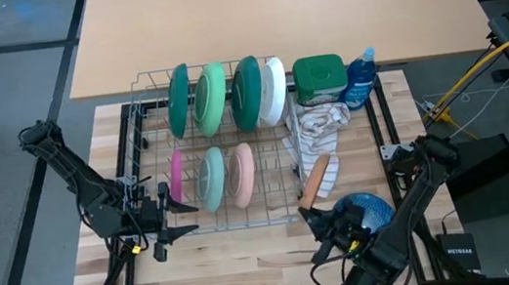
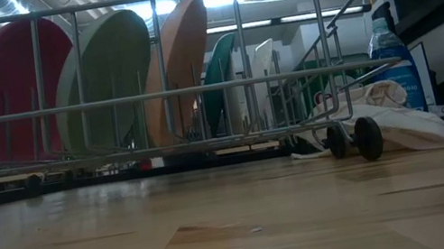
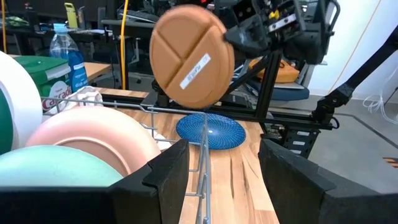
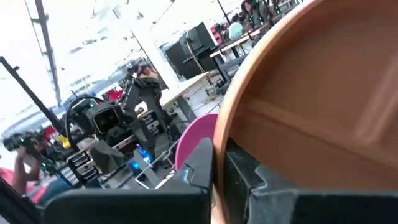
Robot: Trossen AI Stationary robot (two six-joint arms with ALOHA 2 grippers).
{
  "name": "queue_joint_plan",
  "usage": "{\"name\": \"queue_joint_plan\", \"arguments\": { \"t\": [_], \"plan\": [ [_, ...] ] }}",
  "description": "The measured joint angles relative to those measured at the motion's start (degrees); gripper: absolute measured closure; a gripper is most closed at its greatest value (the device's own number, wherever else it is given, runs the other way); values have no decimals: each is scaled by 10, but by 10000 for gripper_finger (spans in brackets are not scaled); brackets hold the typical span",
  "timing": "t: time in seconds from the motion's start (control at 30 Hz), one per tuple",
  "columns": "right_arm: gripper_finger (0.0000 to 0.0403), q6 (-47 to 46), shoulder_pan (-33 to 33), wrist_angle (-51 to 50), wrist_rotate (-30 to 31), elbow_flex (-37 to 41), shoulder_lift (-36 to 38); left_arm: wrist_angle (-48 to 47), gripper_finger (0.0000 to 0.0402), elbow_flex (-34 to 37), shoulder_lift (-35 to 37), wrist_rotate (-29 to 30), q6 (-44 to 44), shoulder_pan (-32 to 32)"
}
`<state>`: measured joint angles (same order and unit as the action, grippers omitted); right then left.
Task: Sort dishes
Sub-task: Put the brown plate in the dish rack
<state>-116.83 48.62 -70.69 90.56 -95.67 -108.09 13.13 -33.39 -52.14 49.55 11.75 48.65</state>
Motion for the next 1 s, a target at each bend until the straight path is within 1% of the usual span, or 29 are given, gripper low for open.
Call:
{"name": "queue_joint_plan", "arguments": {
  "t": [0.13,0.3,0.6,0.7,0.8,1.0],
  "plan": [
    [386,-17,-11,38,6,30,0,0,218,0,0,0,0,0],
    [386,-20,-28,65,7,39,0,0,218,0,0,0,-3,0],
    [386,-17,-37,49,-5,24,1,0,218,0,0,0,-5,0],
    [386,-13,-37,18,-18,3,0,0,218,0,0,0,-6,0],
    [386,-3,-37,-21,-18,-18,0,0,218,0,0,0,-6,0],
    [386,0,-37,-146,-11,-81,0,0,218,0,0,0,-6,0]
  ]
}}
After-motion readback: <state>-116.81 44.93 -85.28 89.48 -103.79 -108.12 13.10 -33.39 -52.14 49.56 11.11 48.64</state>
